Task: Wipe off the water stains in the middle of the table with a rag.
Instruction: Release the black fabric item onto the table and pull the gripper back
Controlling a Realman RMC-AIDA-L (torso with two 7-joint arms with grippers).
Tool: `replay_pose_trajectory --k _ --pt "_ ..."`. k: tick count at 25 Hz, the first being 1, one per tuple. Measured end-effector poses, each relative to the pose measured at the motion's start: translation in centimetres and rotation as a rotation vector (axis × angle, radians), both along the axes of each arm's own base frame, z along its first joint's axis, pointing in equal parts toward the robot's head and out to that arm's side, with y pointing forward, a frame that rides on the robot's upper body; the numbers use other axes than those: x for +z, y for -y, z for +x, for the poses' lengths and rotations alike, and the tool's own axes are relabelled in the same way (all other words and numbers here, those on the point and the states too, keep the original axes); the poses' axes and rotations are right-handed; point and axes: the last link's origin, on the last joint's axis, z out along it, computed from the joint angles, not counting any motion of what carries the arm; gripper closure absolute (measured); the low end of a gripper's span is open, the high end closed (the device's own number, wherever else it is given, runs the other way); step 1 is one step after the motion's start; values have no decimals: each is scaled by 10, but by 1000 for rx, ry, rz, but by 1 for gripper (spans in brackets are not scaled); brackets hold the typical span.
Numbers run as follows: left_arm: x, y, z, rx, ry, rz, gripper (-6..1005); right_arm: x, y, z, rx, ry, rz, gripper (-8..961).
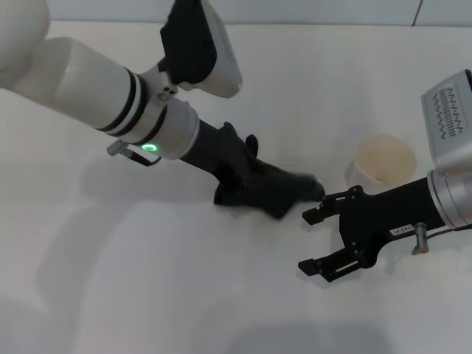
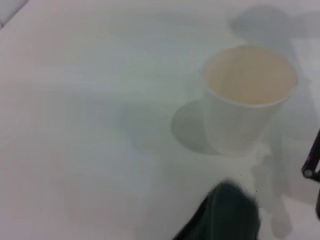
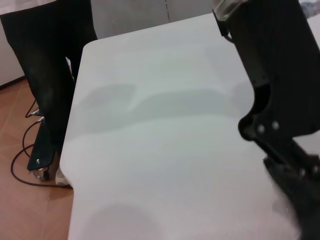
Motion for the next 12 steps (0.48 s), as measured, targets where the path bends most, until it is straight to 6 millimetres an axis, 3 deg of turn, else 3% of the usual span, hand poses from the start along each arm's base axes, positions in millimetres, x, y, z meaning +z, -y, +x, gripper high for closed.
replay_pose_trajectory --k 4,12 --pt "-4 3 5 -4 27 -9 819 0 0 1 -2 0 0 112" --pt "7 7 2 16 105 21 481 2 2 2 -2 1 -1 112"
